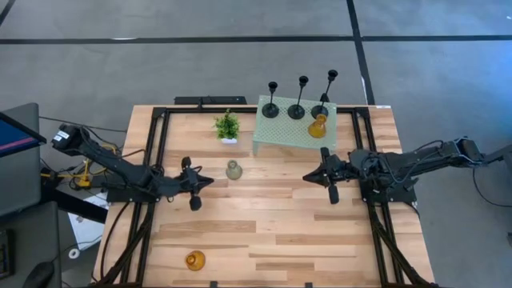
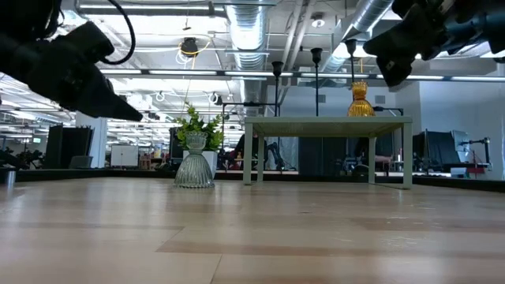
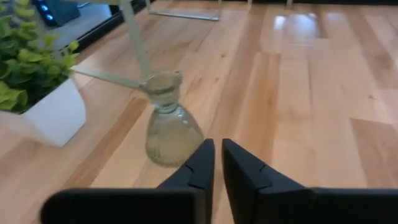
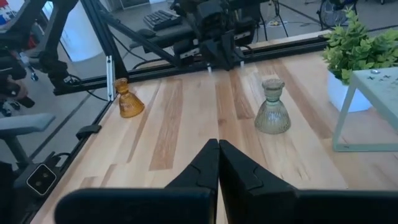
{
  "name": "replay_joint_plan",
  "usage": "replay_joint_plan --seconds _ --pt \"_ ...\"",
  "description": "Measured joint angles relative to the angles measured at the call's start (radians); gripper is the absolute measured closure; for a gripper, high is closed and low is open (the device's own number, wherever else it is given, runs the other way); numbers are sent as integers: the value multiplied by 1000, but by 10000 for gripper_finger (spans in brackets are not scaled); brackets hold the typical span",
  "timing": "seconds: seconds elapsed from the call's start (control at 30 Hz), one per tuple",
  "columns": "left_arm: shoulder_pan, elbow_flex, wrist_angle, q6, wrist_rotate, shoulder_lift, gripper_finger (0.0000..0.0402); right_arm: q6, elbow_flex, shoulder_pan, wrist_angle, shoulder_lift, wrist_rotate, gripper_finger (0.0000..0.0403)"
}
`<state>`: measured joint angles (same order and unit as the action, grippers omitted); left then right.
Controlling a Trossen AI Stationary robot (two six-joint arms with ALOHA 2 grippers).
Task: Pick & Place candle stick holders
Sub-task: Put the white glass candle holder on the shelf
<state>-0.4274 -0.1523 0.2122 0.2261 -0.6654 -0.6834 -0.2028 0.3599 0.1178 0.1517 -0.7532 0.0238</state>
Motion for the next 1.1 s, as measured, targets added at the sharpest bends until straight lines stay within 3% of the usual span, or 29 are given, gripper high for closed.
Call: replay_joint_plan --seconds 0.13,0.27,0.5,0.77,0.9,1.1 --pt "47 21 36 0 10 -1 331 -5 0 8 -38 1 -7 403" --pt "102 41 105 -3 22 -39 287 -6 0 22 -50 10 -97 403" --pt "199 42 286 -12 82 -220 231 -8 0 69 -87 86 -129 403" --pt "291 43 574 -12 95 -469 211 -7 0 208 -178 139 -132 403" --pt "332 34 719 -64 157 -566 205 46 0 306 -179 138 -132 403" --pt "386 -46 766 -143 259 -681 195 94 0 396 -172 140 -90 403"
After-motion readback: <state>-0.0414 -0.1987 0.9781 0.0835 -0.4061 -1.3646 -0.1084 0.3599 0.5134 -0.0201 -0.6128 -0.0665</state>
